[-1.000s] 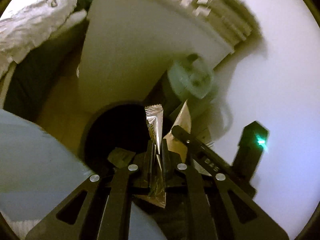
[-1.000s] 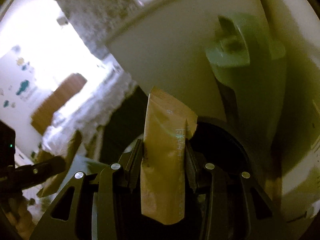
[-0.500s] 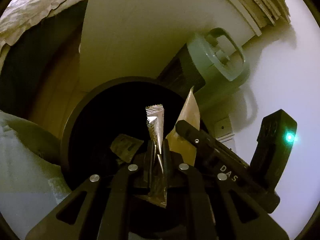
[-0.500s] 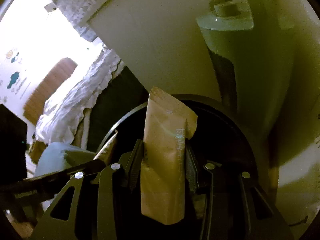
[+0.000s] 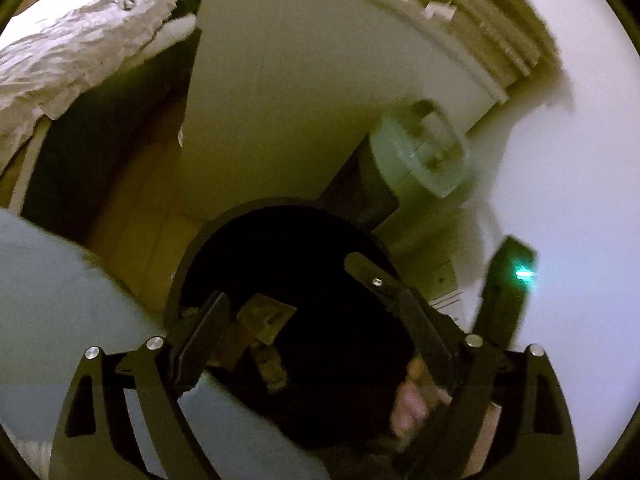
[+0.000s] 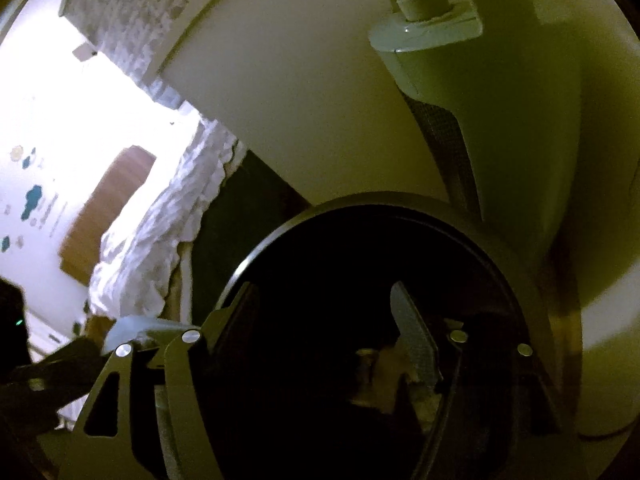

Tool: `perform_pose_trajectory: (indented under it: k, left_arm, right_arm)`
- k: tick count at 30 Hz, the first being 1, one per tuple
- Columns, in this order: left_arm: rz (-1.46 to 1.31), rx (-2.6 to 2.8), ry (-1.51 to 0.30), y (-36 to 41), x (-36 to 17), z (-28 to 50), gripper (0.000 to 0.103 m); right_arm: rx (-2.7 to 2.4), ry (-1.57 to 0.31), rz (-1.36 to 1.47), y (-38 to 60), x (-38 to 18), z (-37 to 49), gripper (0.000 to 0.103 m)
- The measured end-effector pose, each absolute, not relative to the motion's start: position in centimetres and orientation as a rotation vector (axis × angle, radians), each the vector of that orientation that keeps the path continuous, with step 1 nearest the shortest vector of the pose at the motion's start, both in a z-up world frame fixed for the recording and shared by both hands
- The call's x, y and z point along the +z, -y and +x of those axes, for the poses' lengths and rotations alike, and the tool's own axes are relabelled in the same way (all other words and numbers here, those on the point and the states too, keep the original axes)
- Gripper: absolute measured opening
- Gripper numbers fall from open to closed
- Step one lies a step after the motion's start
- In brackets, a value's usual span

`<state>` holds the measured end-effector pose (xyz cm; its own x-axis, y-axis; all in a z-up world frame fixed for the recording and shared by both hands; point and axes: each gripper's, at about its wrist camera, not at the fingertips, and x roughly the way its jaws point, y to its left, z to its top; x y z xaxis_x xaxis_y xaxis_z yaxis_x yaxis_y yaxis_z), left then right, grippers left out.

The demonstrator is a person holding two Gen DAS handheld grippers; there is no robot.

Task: Collect trash
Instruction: 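Open both tools over the bin to drop the items, then grasp the maroon tube with the right tool while the left tool grasps the blue wrapper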

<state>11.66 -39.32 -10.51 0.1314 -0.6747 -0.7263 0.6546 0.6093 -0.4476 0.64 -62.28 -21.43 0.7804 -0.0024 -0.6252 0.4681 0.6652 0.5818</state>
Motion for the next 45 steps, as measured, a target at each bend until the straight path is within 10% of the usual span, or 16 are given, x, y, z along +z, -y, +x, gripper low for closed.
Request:
perform_pose_trajectory:
  k: [19,27,45]
  left_arm:
    - [-0.056,-0.516,-0.866,2.8,-7.2,12.4,0.094]
    - [0.085,-0.574,-0.888,-1.2,-11.2,16.7,0.093]
    - [0.231,-0.728,-0.891,-1.5,-13.8,19.0,0.094]
  right_arm:
    - [0.128,-0.604,0.397,43.0,-11.1,0.0,0.074]
    - [0.56,-0.843,0.037,22.9,-3.9,10.2,0.06]
    - [0.492,-1.305,-0.007,14.0,-13.5,21.9,0.03]
